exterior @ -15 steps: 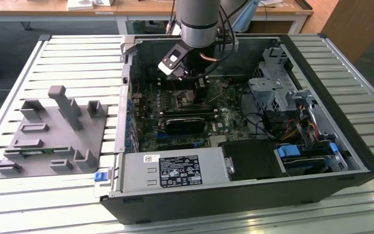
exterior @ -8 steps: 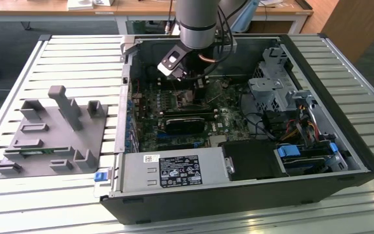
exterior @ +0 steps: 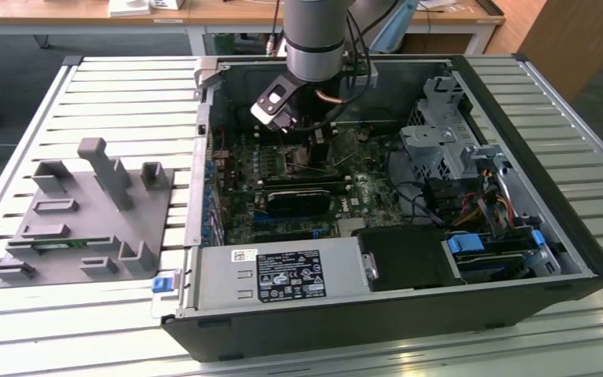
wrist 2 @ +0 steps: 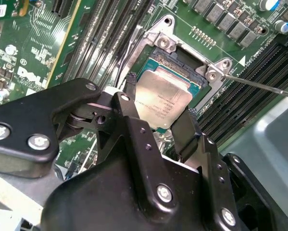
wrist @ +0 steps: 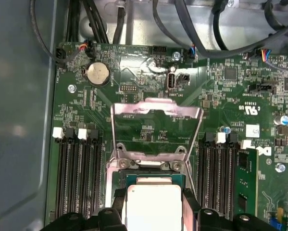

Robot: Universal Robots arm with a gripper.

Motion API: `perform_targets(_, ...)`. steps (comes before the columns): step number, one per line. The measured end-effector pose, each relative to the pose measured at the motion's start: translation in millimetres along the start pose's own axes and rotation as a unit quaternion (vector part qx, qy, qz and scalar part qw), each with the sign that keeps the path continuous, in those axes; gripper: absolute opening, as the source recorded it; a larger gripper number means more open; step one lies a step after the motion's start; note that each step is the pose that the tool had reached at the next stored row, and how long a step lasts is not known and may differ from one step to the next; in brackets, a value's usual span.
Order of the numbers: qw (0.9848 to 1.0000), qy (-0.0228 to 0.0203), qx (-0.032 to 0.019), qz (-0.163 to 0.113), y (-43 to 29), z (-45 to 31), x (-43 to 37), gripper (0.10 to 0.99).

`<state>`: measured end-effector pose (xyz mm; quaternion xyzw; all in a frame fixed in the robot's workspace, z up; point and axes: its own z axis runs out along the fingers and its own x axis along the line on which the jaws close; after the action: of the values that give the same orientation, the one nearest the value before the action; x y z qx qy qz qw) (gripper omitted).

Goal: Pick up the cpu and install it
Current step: 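Place the cpu into insertion slot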

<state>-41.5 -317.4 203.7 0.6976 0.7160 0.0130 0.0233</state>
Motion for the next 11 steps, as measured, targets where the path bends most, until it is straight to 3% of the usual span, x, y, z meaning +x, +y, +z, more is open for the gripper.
perform_targets(11, 0.9999, -0.0007, 0.0002, 0.011, -0.8, 7.4, 1.2, 0.541)
